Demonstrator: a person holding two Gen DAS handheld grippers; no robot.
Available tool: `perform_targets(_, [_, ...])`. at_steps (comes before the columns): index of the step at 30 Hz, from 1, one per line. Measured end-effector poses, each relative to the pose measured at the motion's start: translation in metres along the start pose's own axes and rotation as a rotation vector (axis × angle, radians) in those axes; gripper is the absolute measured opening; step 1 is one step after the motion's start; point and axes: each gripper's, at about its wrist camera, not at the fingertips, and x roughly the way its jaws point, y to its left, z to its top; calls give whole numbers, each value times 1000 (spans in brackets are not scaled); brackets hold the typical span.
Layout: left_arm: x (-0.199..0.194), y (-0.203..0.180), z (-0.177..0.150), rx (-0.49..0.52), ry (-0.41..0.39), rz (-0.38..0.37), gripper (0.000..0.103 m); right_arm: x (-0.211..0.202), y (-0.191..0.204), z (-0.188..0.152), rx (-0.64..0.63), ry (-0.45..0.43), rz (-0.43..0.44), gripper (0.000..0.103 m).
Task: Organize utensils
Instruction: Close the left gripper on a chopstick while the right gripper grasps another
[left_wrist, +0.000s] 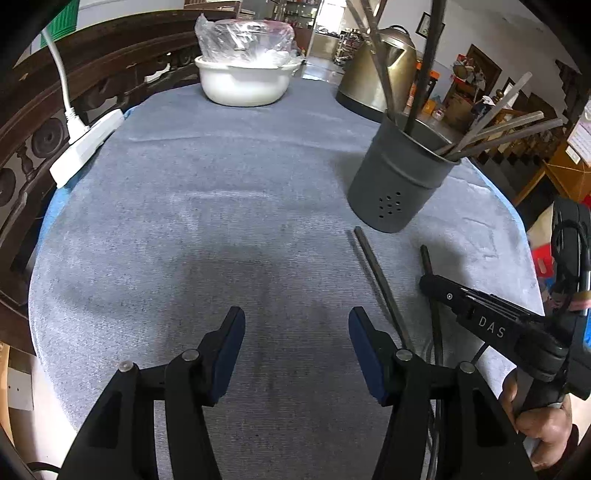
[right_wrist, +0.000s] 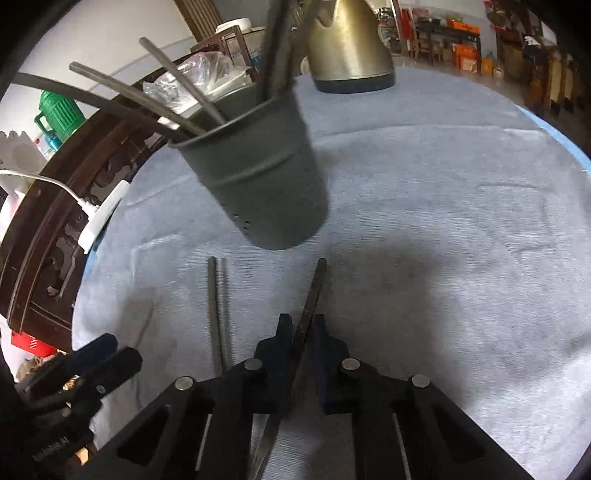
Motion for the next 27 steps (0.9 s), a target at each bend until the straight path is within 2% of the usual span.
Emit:
perform_targets(9, [21, -22, 13, 20, 69, -69, 59, -21, -45, -7, 85, -18, -18, 12])
perform_targets(18, [54, -38, 32, -3, 137, -118, 59, -29, -66, -8, 114, -17, -1, 13])
perform_targets(23, [58, -44, 36, 29, 106, -110, 58, -31, -72, -10, 106, -24, 3, 13])
perform_targets(25, [60, -47, 35, 69, 83, -97, 47, -31, -74, -11, 108, -28, 5, 13])
perform_targets(27, [63, -50, 37, 109, 73, -88, 30, -32, -76, -11, 113, -27, 9, 13])
